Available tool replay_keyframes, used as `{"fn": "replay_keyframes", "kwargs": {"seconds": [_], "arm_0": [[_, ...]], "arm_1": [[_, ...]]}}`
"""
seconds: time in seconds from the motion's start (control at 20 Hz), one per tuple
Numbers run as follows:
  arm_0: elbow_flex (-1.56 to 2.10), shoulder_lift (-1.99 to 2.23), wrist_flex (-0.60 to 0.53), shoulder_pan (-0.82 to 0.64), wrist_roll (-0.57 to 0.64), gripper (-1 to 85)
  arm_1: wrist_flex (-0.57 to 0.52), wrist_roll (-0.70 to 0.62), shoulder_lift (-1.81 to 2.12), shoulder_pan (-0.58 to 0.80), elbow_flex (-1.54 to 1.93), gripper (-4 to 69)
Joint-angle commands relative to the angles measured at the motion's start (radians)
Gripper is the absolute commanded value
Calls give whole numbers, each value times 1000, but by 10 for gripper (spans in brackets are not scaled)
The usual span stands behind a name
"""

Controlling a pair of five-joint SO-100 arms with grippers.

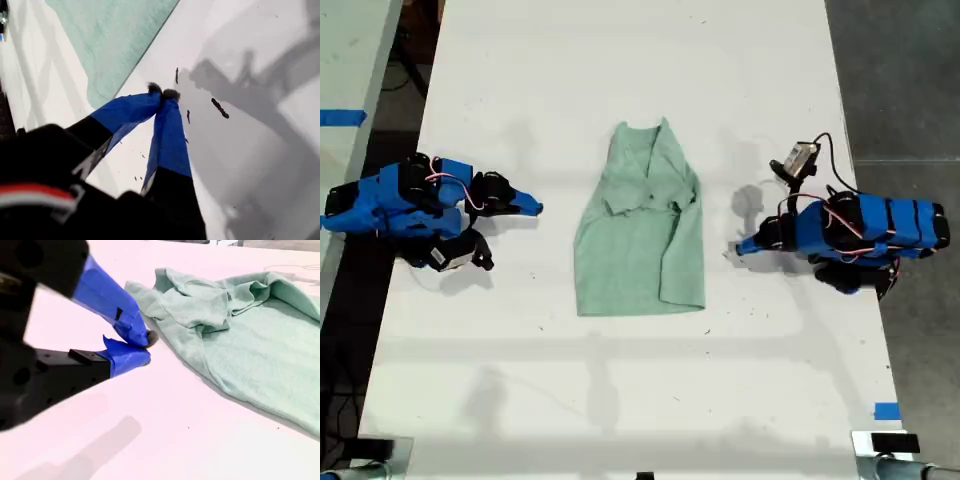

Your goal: Fold t shirt

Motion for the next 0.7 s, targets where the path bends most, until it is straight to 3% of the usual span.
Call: {"fn": "replay_keyframes", "kwargs": {"seconds": [0.0,0.65], "arm_0": [[9,9,2,6,-9,0],[9,9,2,6,-9,0]], "arm_1": [[6,20,15,11,60,7],[26,64,15,25,60,7]]}}
